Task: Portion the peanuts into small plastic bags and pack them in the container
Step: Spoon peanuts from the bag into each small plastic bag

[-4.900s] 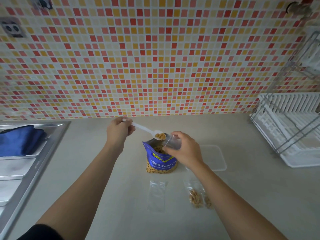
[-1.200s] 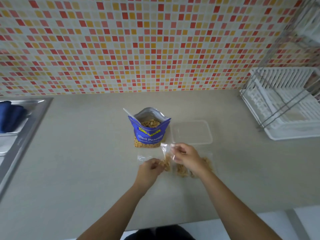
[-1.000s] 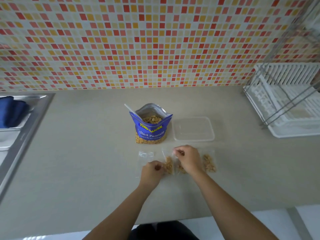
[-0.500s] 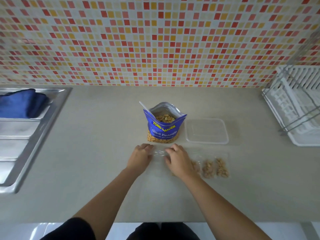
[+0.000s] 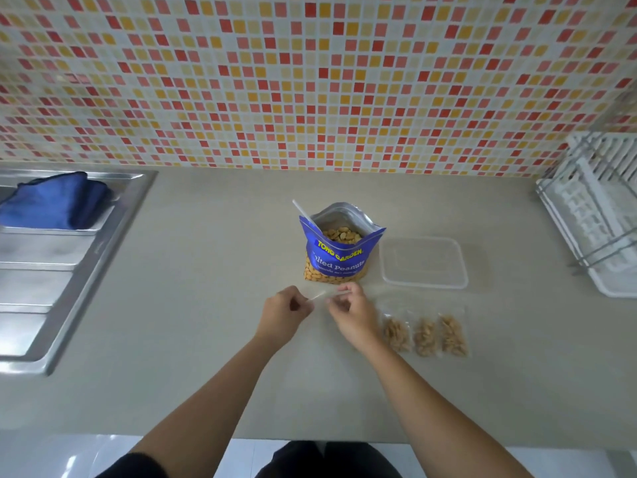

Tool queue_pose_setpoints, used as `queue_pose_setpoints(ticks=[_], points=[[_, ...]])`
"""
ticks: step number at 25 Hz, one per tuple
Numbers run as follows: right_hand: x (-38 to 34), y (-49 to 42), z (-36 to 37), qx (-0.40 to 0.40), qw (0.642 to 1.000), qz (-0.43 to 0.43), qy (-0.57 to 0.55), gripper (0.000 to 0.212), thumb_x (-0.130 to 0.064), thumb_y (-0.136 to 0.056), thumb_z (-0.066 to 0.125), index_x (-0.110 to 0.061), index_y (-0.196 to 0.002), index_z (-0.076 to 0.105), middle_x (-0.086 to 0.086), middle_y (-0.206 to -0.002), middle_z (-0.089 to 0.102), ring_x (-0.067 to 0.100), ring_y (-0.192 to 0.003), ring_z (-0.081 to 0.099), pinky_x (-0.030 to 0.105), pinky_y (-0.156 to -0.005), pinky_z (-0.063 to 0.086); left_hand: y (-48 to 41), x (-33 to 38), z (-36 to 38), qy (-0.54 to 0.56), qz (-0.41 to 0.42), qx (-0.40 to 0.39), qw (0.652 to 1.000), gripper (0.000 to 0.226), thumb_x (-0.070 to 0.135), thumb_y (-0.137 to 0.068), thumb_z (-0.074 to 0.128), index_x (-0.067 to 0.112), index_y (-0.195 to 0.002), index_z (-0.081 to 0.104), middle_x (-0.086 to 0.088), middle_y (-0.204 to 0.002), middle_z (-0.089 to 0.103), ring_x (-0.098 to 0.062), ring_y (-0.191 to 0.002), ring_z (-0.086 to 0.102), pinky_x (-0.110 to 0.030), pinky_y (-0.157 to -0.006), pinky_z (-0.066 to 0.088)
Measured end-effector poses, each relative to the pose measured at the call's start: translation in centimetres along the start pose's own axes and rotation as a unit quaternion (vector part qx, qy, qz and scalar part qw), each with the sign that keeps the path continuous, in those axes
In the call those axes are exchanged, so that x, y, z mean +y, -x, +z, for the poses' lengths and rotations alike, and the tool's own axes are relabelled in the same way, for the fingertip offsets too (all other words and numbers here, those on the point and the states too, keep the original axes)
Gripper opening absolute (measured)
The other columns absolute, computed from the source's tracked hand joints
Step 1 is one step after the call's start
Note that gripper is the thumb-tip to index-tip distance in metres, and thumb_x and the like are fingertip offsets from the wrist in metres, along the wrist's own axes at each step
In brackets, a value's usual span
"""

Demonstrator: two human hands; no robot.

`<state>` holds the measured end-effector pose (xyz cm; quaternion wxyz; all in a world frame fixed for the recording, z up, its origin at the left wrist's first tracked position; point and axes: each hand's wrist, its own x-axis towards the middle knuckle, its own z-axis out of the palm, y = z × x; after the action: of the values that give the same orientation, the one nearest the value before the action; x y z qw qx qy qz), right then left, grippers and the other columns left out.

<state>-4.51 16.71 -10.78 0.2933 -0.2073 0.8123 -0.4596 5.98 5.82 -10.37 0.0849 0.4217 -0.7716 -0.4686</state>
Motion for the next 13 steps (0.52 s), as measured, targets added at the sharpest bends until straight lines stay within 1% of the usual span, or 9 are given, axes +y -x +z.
queue_pose_setpoints(ticks=[1,2,3,5,6,7,8,10,13], points=[[-0.3,0.2,-0.3,-0.019,0.996,0.007,-0.082,0.022,-0.017,-0.081,0.067,-0.024,-0.094,0.05,-0.004,-0.076,0.062,0.01,-0.071,0.056,0.023,-0.069,0.04,0.4,0.4,-0.5,0.057,-0.029,-0.005,0.998,0.023,0.012,-0.077,0.071,0.016,-0.064,0.052,-0.002,-0.067,0.059,-0.014,-0.061,0.051,-0.014,-0.056,0.038],[-0.6,0.5,-0.8,-0.032,0.99,0.003,-0.136,0.024,-0.015,-0.081,0.068,-0.026,-0.092,0.05,-0.002,-0.076,0.061,0.009,-0.069,0.056,0.024,-0.068,0.043,0.7,1.1,-1.0,0.132,-0.051,-0.025,0.99,0.021,0.01,-0.075,0.072,0.014,-0.069,0.052,-0.004,-0.069,0.06,-0.016,-0.063,0.053,-0.019,-0.061,0.043],[-0.9,0.8,-1.4,-0.036,0.985,-0.006,-0.17,0.024,-0.013,-0.08,0.069,-0.025,-0.09,0.051,0.0,-0.077,0.061,0.009,-0.067,0.057,0.023,-0.066,0.044,1.2,2.0,-1.5,0.226,-0.065,-0.058,0.97,0.022,0.006,-0.073,0.072,0.012,-0.075,0.052,-0.006,-0.072,0.061,-0.018,-0.066,0.055,-0.025,-0.066,0.046],[-1.9,1.5,-3.0,-0.029,0.977,-0.024,-0.209,0.021,-0.009,-0.08,0.069,-0.021,-0.085,0.052,0.002,-0.079,0.06,0.005,-0.062,0.056,0.021,-0.062,0.046,1.6,3.9,-2.6,0.393,-0.089,-0.124,0.907,0.027,0.002,-0.068,0.066,0.013,-0.087,0.05,-0.005,-0.073,0.061,-0.018,-0.071,0.058,-0.027,-0.072,0.048],[-2.3,1.7,-3.9,-0.026,0.976,-0.033,-0.215,0.02,-0.008,-0.08,0.069,-0.02,-0.084,0.054,0.001,-0.078,0.061,0.004,-0.06,0.056,0.021,-0.061,0.046,1.6,4.9,-3.1,0.439,-0.099,-0.14,0.882,0.027,0.004,-0.068,0.061,0.015,-0.09,0.051,-0.003,-0.072,0.062,-0.017,-0.071,0.059,-0.026,-0.072,0.048],[-2.7,1.9,-4.8,-0.024,0.975,-0.041,-0.215,0.019,-0.008,-0.079,0.069,-0.019,-0.084,0.055,-0.001,-0.078,0.062,0.005,-0.059,0.055,0.023,-0.062,0.047,1.5,5.7,-3.5,0.461,-0.105,-0.151,0.868,0.025,0.005,-0.07,0.058,0.015,-0.092,0.053,-0.002,-0.072,0.063,-0.017,-0.07,0.06,-0.025,-0.07,0.049],[-3.1,2.0,-5.6,-0.022,0.976,-0.049,-0.209,0.019,-0.009,-0.079,0.07,-0.019,-0.085,0.056,-0.002,-0.078,0.063,0.007,-0.059,0.055,0.025,-0.062,0.047,1.5,6.3,-3.8,0.469,-0.103,-0.16,0.863,0.021,0.004,-0.076,0.055,0.015,-0.094,0.055,-0.002,-0.073,0.064,-0.016,-0.068,0.061,-0.024,-0.067,0.051],[-4.1,2.2,-7.3,-0.008,0.978,-0.069,-0.194,0.021,-0.012,-0.077,0.073,-0.019,-0.088,0.057,-0.002,-0.079,0.066,0.008,-0.062,0.056,0.028,-0.064,0.047,1.3,7.4,-3.9,0.461,-0.08,-0.173,0.867,0.021,-0.003,-0.084,0.052,0.014,-0.097,0.057,-0.005,-0.074,0.065,-0.015,-0.064,0.062,-0.022,-0.063,0.053],[-5.5,2.0,-9.0,0.015,0.978,-0.093,-0.188,0.024,-0.012,-0.076,0.074,-0.02,-0.092,0.057,0.001,-0.084,0.068,0.006,-0.066,0.06,0.025,-0.064,0.047,1.2,8.8,-4.1,0.43,-0.035,-0.183,0.883,0.027,-0.009,-0.083,0.056,0.014,-0.098,0.058,-0.003,-0.068,0.065,-0.012,-0.062,0.063,-0.022,-0.066,0.056]])
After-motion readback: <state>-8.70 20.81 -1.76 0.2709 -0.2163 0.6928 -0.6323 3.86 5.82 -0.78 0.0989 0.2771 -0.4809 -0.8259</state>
